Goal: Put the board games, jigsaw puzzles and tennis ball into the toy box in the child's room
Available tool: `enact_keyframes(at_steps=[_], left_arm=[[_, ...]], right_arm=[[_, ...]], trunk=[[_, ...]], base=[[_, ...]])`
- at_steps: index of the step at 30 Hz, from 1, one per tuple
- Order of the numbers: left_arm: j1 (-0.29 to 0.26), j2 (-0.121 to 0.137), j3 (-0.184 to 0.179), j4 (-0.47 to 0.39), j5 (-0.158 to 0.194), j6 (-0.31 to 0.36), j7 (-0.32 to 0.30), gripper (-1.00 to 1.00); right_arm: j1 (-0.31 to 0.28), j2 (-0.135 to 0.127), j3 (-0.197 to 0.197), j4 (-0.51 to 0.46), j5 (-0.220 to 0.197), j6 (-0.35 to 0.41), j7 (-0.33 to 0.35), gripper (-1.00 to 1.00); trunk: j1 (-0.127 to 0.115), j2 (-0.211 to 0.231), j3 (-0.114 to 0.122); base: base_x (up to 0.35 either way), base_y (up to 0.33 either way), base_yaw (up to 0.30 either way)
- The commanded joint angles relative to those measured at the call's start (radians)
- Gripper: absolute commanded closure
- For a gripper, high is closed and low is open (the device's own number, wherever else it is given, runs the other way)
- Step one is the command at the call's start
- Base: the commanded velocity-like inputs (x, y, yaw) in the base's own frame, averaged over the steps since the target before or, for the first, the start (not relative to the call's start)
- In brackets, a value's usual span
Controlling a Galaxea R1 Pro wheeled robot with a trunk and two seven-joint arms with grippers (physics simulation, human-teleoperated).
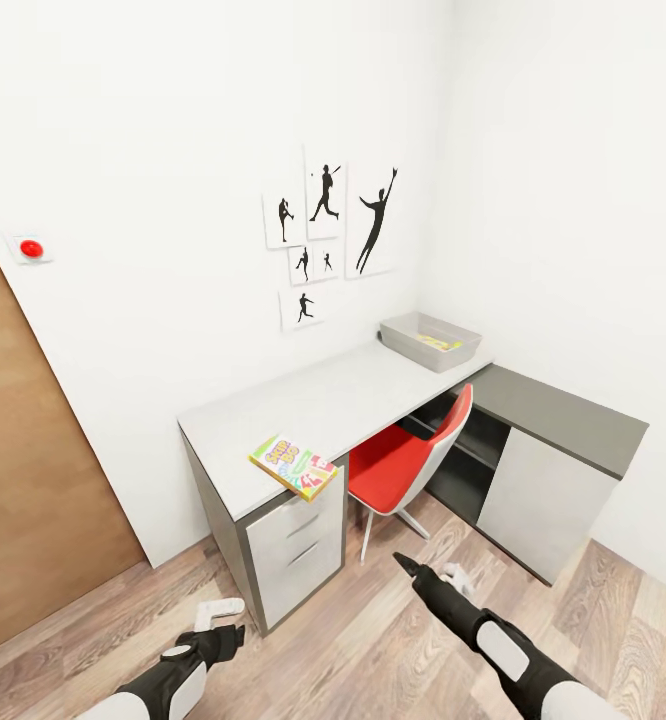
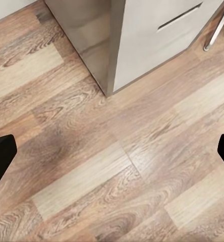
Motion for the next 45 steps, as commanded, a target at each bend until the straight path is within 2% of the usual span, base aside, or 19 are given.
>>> enact_keyframes(at_steps=[1, 21, 27, 37, 45], left_arm=[[-0.001, -0.001, 0.006, 0.001, 0.006, -0.003, 0.0, -1.0], [0.0, -0.003, 0.004, 0.001, 0.006, -0.005, 0.0, -1.0], [0.0, -0.004, 0.004, 0.001, 0.005, -0.005, 0.0, -1.0], [0.001, -0.003, 0.005, 0.001, 0.005, -0.006, 0.0, -1.0], [0.001, -0.003, 0.004, 0.001, 0.004, -0.007, 0.0, -1.0]], right_arm=[[0.0, -0.001, 0.003, -0.006, -0.011, 0.007, 0.002, -1.0], [-0.002, 0.007, -0.009, -0.031, -0.01, 0.01, 0.002, -1.0], [-0.003, 0.02, -0.007, -0.037, -0.005, 0.001, 0.002, -1.0], [-0.002, 0.048, -0.001, -0.194, -0.007, 0.005, 0.027, -1.0], [-0.001, 0.079, -0.007, -0.242, -0.018, 0.005, 0.037, -1.0]], trunk=[[0.001, -0.002, -0.002], [0.001, -0.002, -0.002], [0.001, -0.002, -0.002], [0.001, -0.002, -0.002], [0.001, -0.002, -0.002]], base=[[0.0, 0.0, 0.0], [0.0, 0.0, 0.0], [0.0, 0.0, 0.0], [0.0, 0.0, 0.0], [0.0, 0.0, 0.0]])
